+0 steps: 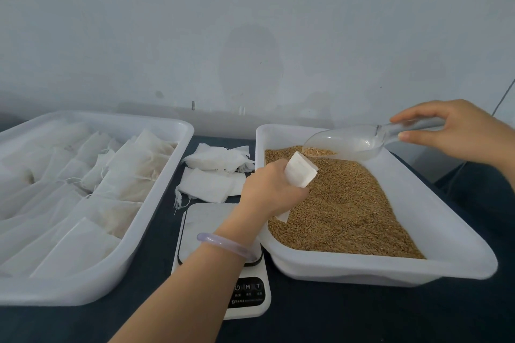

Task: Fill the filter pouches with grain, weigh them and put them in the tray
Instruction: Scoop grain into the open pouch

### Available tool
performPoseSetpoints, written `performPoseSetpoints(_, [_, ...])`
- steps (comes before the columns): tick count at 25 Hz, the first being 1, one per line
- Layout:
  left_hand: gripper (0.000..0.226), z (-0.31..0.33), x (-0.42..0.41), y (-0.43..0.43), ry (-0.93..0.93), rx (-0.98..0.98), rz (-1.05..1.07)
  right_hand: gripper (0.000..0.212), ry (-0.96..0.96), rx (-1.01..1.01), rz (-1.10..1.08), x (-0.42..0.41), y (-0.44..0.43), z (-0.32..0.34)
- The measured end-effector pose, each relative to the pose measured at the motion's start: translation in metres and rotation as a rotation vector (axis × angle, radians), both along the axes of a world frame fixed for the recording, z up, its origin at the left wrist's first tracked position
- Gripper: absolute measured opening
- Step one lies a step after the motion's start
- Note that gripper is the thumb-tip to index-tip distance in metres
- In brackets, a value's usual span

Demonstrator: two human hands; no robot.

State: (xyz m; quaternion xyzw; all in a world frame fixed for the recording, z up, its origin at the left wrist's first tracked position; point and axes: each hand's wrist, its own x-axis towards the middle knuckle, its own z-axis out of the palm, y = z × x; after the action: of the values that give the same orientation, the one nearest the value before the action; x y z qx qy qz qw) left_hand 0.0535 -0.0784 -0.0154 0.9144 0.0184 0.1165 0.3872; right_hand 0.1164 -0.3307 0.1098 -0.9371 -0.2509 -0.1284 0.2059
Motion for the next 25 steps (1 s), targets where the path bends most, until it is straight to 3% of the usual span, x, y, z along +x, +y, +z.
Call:
performPoseSetpoints(3, [0.032,0.0,0.0,0.0,-0.001,0.009,-0.011,0.028,0.031,-0.006,0.011,-0.003,-0.003,-0.008])
performPoseSetpoints(9, [0.027,0.0,0.0,-0.003,-0.002,0.13,0.003,0.029,-0.18,-0.15,0.002,-0.006,0.005,-0.001])
performPoseSetpoints(16, [0.027,0.001,-0.001,-0.003,0.003,0.146,0.004,0.029,-0.244,-0.182,0.009,-0.005,0.008,0.004])
performPoseSetpoints(20, [0.028,0.0,-0.001,-0.002,-0.006,0.118,-0.009,0.026,-0.195,-0.153,0.004,-0.002,0.004,0.001])
performPoseSetpoints(25, [0.025,-0.001,-0.001,-0.001,-0.012,0.016,-0.003,0.019,0.07,-0.091,-0.203,0.006,-0.009,-0.039])
